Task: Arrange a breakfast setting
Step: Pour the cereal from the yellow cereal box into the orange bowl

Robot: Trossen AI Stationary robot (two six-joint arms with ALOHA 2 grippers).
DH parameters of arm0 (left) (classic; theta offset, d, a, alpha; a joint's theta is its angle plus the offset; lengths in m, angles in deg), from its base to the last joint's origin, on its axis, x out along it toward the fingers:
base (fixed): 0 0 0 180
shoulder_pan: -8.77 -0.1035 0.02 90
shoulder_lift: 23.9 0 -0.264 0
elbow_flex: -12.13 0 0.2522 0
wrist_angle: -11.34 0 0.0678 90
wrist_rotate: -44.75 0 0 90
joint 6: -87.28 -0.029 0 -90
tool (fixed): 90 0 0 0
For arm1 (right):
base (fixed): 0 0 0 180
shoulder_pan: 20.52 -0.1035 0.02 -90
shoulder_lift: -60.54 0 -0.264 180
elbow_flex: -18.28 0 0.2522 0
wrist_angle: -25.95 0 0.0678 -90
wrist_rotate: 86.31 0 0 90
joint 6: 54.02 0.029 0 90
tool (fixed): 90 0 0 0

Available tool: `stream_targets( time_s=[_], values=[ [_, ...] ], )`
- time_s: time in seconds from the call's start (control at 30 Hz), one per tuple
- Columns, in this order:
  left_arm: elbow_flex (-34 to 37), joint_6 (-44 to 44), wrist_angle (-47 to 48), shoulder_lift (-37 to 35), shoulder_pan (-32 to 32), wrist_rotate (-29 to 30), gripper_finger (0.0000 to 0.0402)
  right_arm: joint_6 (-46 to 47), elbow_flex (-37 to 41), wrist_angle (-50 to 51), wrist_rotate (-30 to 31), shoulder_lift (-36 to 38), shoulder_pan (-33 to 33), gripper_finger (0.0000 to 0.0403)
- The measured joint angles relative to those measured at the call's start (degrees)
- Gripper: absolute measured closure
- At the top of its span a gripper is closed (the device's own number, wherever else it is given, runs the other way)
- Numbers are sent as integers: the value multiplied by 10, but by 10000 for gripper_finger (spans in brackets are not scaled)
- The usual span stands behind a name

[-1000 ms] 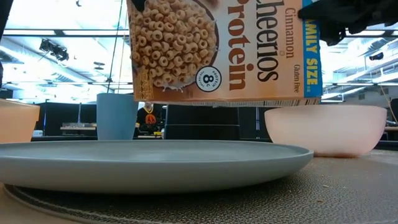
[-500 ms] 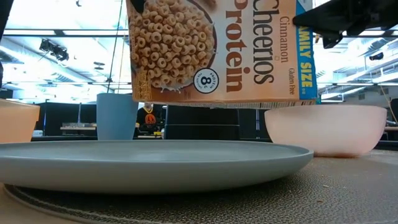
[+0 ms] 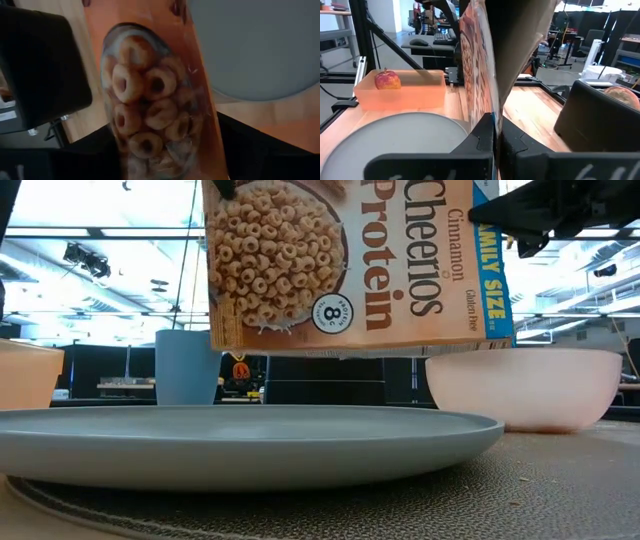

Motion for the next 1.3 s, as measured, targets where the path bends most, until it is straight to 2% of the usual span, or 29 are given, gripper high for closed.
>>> stream_targets(
  time_s=[0.27,0.5,0.73,0.83,1.03,1.13,1.3],
  values=[
    [0,6,0,-14,4,4,148,-14,0,-3,3,0,-3,396],
    [0,58,-10,-60,43,66,161,-35,-2,-26,14,0,-16,396],
    [10,103,-15,-71,78,107,161,-56,-2,-45,14,0,-16,396],
    [55,117,-15,-72,74,99,162,-61,-1,-45,11,0,-16,396],
    [148,76,-45,-72,44,79,186,-63,-1,-44,9,-1,-16,396],
    [145,58,-50,-74,33,55,191,-63,0,-44,9,-1,-15,396],
    [81,28,-22,-76,33,53,193,-57,0,-52,9,0,-16,396]
  ],
)
